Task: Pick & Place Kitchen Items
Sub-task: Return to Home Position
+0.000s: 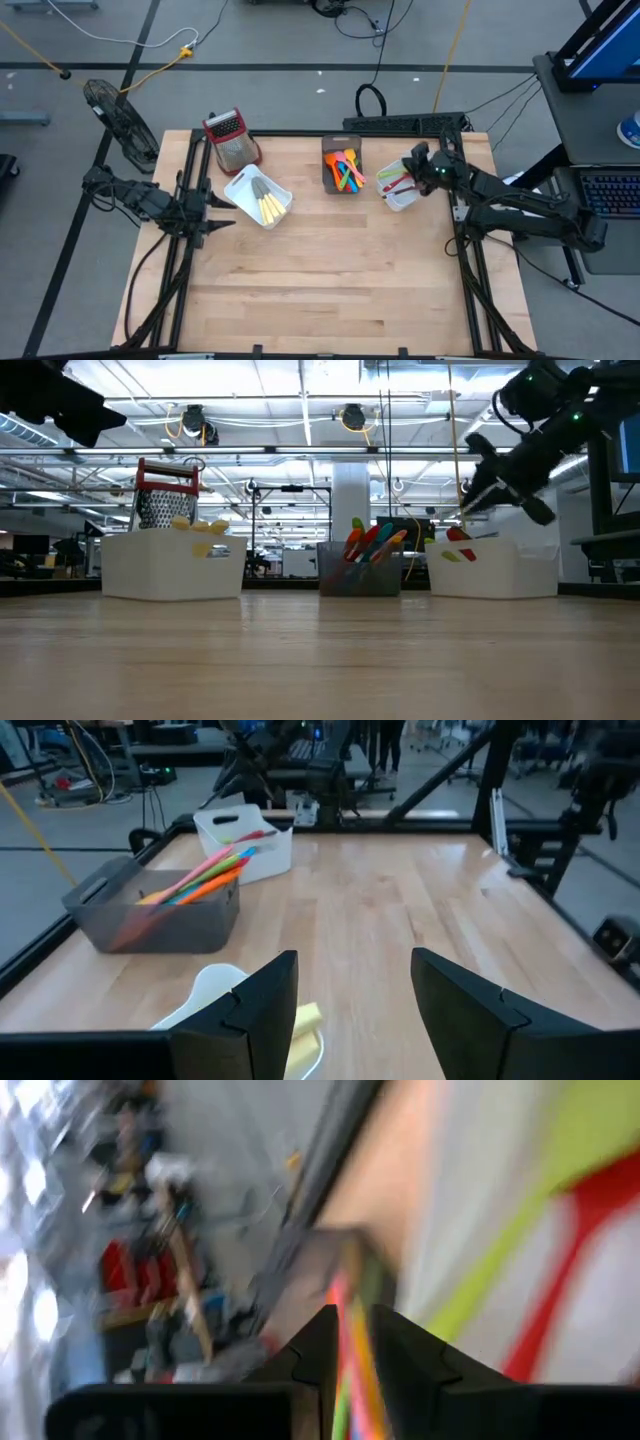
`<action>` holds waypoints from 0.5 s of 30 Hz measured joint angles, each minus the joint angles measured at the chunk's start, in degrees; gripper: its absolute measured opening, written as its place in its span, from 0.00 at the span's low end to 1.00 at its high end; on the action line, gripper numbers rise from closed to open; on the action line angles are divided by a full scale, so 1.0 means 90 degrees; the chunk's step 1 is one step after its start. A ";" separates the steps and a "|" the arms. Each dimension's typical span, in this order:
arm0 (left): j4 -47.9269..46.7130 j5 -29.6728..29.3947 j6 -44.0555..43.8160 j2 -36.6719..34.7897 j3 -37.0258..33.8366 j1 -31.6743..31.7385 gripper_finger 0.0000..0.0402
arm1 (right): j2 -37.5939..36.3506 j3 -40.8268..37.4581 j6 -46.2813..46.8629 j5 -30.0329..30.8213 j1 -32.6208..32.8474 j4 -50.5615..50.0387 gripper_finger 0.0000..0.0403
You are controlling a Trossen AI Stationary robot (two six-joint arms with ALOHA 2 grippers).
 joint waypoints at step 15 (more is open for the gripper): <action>0.1417 0.0491 -0.0325 0.0000 0.0000 -0.0001 0.50 | 0.0000 0.0000 -0.4005 0.0411 0.1843 0.2064 0.00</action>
